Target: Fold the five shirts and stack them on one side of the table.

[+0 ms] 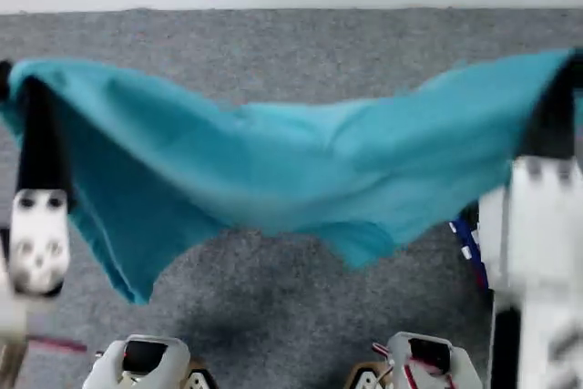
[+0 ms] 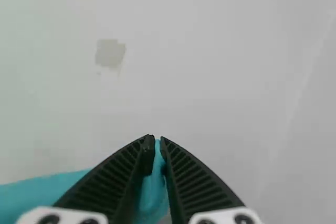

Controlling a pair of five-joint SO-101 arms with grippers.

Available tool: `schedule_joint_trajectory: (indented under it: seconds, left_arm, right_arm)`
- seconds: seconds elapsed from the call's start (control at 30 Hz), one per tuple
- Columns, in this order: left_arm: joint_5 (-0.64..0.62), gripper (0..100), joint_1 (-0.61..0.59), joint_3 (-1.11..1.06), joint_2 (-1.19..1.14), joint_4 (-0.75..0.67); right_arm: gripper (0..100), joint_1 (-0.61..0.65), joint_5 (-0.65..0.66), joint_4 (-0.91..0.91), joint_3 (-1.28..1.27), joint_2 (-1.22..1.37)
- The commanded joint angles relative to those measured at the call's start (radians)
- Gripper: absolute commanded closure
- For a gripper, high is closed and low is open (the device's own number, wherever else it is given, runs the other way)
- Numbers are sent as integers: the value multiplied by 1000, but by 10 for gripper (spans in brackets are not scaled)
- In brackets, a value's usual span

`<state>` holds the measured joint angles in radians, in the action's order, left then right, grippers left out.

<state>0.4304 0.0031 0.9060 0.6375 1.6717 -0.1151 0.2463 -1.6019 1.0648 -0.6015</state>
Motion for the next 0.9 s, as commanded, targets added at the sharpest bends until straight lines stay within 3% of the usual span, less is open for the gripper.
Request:
schedule_joint_trajectory:
  seconds: [0.0,0.2,0.4,0.53,0.67,0.87]
  left_arm:
    - [6,986,-5,4,32,3]
    - [6,986,-5,-81,46,0]
    - [6,986,-5,-186,46,-3]
    - [6,986,-5,-303,46,0]
    - [6,986,-5,-469,38,-40]
    - [5,986,-5,-839,38,-290]
  right_arm:
    - [989,1,-3,-41,124,10]
    - [989,-1,-3,-67,199,10]
    - [989,1,-5,-64,49,21]
    - [988,8,-14,-41,-186,22]
    - [988,10,-14,133,-557,21]
    - [988,30,-5,444,-1019,22]
